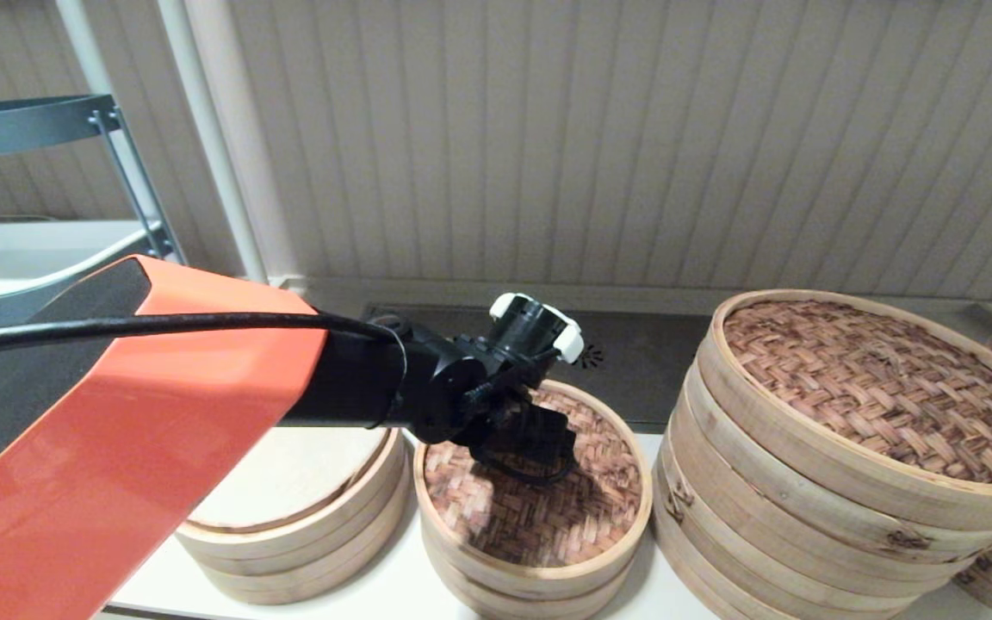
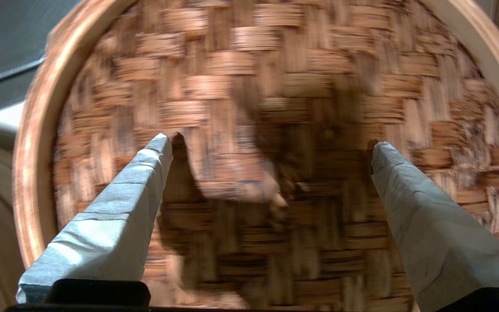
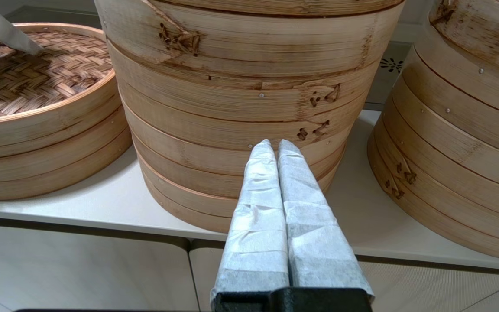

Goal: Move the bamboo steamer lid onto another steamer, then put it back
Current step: Pick up the steamer

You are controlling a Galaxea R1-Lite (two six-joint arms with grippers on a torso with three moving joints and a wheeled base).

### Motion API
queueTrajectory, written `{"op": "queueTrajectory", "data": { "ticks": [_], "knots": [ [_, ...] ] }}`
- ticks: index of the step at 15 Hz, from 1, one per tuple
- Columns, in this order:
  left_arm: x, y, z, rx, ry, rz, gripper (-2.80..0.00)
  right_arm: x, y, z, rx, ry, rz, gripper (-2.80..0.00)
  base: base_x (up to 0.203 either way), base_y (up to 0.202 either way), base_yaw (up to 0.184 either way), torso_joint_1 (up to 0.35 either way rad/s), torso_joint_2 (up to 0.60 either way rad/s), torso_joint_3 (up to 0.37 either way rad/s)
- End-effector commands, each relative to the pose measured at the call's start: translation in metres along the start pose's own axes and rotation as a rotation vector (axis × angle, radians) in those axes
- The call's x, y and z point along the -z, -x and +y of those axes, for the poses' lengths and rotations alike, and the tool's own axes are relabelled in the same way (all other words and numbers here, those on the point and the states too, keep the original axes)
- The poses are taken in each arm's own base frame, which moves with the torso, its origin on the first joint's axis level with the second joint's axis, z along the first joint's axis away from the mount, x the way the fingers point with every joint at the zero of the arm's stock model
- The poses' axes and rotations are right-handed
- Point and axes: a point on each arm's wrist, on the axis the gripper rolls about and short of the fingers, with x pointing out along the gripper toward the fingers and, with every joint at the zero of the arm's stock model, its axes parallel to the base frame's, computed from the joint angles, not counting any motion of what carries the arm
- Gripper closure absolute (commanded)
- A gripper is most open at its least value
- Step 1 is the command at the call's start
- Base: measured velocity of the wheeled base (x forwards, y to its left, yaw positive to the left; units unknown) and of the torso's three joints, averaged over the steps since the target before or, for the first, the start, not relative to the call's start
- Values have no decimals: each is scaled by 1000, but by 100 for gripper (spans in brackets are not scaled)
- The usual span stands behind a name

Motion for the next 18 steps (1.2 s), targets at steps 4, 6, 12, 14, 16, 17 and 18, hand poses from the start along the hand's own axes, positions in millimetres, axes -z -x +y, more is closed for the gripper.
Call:
{"op": "queueTrajectory", "data": {
  "ticks": [4, 6, 12, 14, 16, 17, 18],
  "knots": [
    [7, -1, -13, 5, -29, 7, -280, 0, 0, 0, 0, 1, 2, 0, 0, 0, 0, 0, 0, 0],
    [8, -2, -13, 5, -24, 10, -280, 0, 0, 0, -1, 1, 3, 0, 0, 0, 0, 0, 0, 0],
    [10, -1, -13, 9, -30, 5, -280, 0, 0, 0, -1, 1, 3, 0, 0, 0, 0, 0, 0, 0],
    [10, -1, -13, 7, -29, 1, -280, 0, 0, 0, -1, 1, 3, 0, 0, 0, 0, 0, 0, 0],
    [10, -2, -13, 7, -29, 1, 0, 0, 0, 0, -1, 1, 1, 0, 0, 0, 0, 0, 0, 0],
    [10, -3, -13, 6, -29, 2, 0, 0, 0, 0, -1, 1, 2, 0, 0, 0, 0, 0, 0, 0],
    [10, -3, -13, 6, -29, 2, 0, 0, 0, 0, -1, 1, 2, 0, 0, 0, 0, 0, 0, 0]
  ]
}}
